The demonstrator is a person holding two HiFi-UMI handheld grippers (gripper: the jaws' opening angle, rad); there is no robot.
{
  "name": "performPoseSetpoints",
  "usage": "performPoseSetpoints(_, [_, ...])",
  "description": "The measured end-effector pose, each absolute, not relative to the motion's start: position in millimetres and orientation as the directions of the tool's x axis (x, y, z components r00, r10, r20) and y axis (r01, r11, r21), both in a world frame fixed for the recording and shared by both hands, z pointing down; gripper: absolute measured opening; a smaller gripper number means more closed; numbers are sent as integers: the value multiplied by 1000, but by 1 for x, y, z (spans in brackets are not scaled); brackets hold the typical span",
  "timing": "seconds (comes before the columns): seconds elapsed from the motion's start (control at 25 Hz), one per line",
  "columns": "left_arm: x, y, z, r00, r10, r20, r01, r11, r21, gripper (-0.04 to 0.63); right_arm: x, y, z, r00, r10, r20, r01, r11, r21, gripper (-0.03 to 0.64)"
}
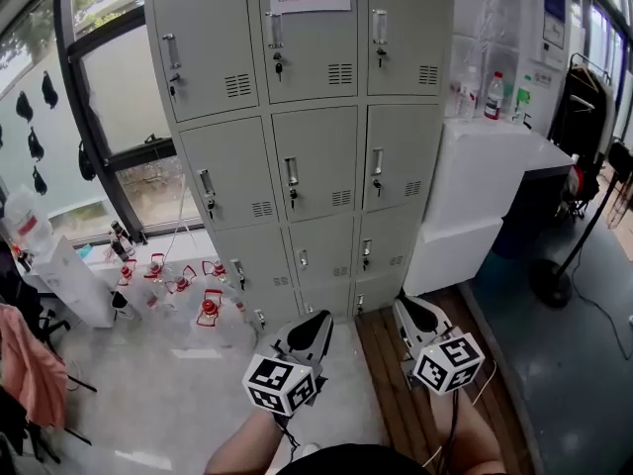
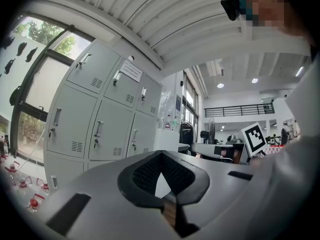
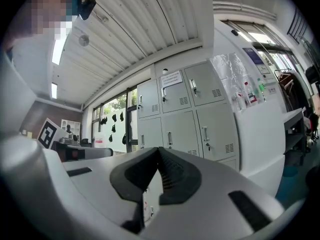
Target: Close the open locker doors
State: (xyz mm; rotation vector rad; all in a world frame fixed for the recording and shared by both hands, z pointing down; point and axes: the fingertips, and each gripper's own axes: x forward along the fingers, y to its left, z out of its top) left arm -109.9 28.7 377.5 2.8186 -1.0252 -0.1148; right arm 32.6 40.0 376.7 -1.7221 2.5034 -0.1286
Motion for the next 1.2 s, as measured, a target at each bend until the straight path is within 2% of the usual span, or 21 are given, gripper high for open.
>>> performPoseSetpoints(0.52, [-61, 62, 385, 682, -732, 2, -723, -673, 158, 15, 82, 58, 385, -469, -881, -63, -866, 473, -160, 3])
performPoseSetpoints(1.2, [-20, 102, 388, 655, -756, -4, -748, -649, 140, 15, 121, 94, 394, -502, -862, -70, -846, 506, -170, 3])
